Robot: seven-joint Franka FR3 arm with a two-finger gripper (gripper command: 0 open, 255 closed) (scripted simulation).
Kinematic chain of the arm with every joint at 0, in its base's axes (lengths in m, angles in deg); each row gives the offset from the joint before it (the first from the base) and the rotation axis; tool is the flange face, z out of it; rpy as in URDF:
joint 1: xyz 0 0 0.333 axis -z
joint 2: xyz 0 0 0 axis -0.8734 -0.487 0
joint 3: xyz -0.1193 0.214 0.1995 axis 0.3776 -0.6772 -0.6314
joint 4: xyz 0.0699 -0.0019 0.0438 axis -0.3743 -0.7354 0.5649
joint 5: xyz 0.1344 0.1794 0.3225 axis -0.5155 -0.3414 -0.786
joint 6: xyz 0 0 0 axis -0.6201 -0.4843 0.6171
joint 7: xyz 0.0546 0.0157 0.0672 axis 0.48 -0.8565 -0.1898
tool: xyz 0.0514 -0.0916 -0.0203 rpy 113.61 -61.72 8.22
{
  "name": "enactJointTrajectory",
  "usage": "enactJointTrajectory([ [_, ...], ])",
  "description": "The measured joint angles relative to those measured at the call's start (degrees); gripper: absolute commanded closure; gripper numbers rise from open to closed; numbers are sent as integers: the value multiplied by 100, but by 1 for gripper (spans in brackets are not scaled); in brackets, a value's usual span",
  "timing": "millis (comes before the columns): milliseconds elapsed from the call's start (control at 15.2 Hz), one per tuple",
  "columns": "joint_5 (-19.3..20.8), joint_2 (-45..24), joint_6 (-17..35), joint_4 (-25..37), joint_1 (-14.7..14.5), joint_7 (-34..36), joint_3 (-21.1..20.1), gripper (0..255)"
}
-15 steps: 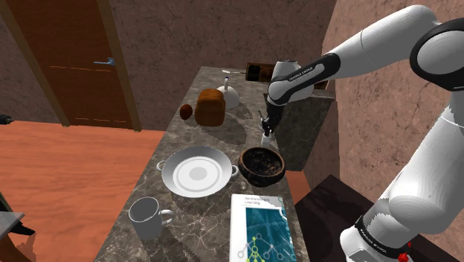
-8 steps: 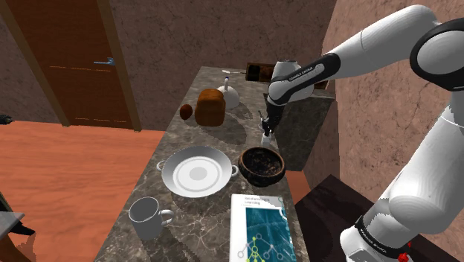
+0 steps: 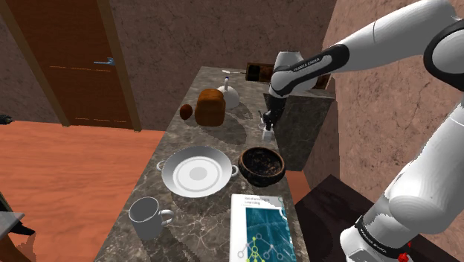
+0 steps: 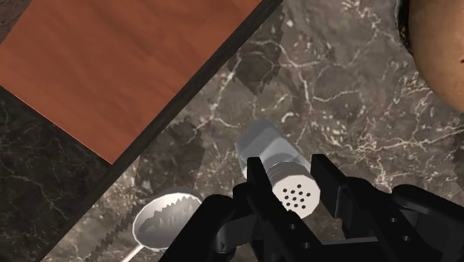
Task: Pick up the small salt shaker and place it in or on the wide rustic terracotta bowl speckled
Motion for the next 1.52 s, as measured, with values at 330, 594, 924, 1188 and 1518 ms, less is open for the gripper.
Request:
enactJointTrajectory([
  [330, 39, 181, -393, 213, -2, 34, 1, 255],
  [594, 62, 304, -665, 363, -1, 51, 1, 255],
  [924, 90, 469, -1057, 593, -2, 79, -2, 255],
  [1188, 104, 545, -1368, 829, 0, 88, -2, 255],
  [1518, 120, 635, -1739, 1110, -6, 113, -10, 255],
])
